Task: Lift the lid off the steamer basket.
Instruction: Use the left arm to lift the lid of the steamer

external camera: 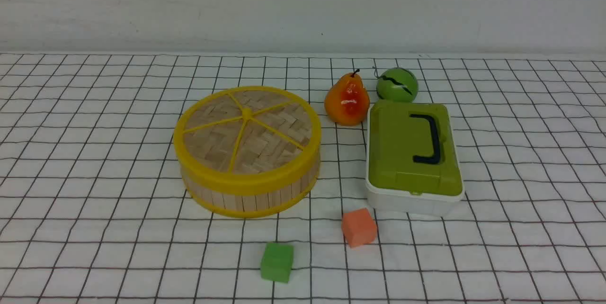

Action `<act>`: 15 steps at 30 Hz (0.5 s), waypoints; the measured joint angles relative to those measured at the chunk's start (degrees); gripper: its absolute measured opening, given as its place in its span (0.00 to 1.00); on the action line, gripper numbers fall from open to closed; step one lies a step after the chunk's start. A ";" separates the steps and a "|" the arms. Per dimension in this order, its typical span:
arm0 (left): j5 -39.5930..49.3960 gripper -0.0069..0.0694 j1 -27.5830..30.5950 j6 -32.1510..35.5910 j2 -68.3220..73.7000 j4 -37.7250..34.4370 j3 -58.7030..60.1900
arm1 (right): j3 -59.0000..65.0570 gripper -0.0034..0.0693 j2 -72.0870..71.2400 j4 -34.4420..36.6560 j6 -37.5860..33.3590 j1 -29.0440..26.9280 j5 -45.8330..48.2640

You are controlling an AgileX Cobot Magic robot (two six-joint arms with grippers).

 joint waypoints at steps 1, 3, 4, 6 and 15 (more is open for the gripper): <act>0.00 0.13 0.00 0.00 0.00 0.00 0.00 | 0.00 0.38 0.00 0.00 0.00 0.00 0.00; 0.00 0.13 0.00 0.00 0.00 0.00 0.00 | 0.00 0.38 0.00 0.00 0.00 0.00 0.00; 0.00 0.13 0.00 0.00 0.00 0.00 0.00 | 0.00 0.38 0.00 0.00 0.00 0.00 0.00; 0.00 0.14 0.00 0.00 0.00 0.00 0.00 | 0.00 0.38 0.00 0.00 0.00 0.00 0.00; 0.00 0.14 0.00 0.00 0.00 0.00 0.00 | 0.00 0.38 0.00 0.00 0.00 0.00 0.00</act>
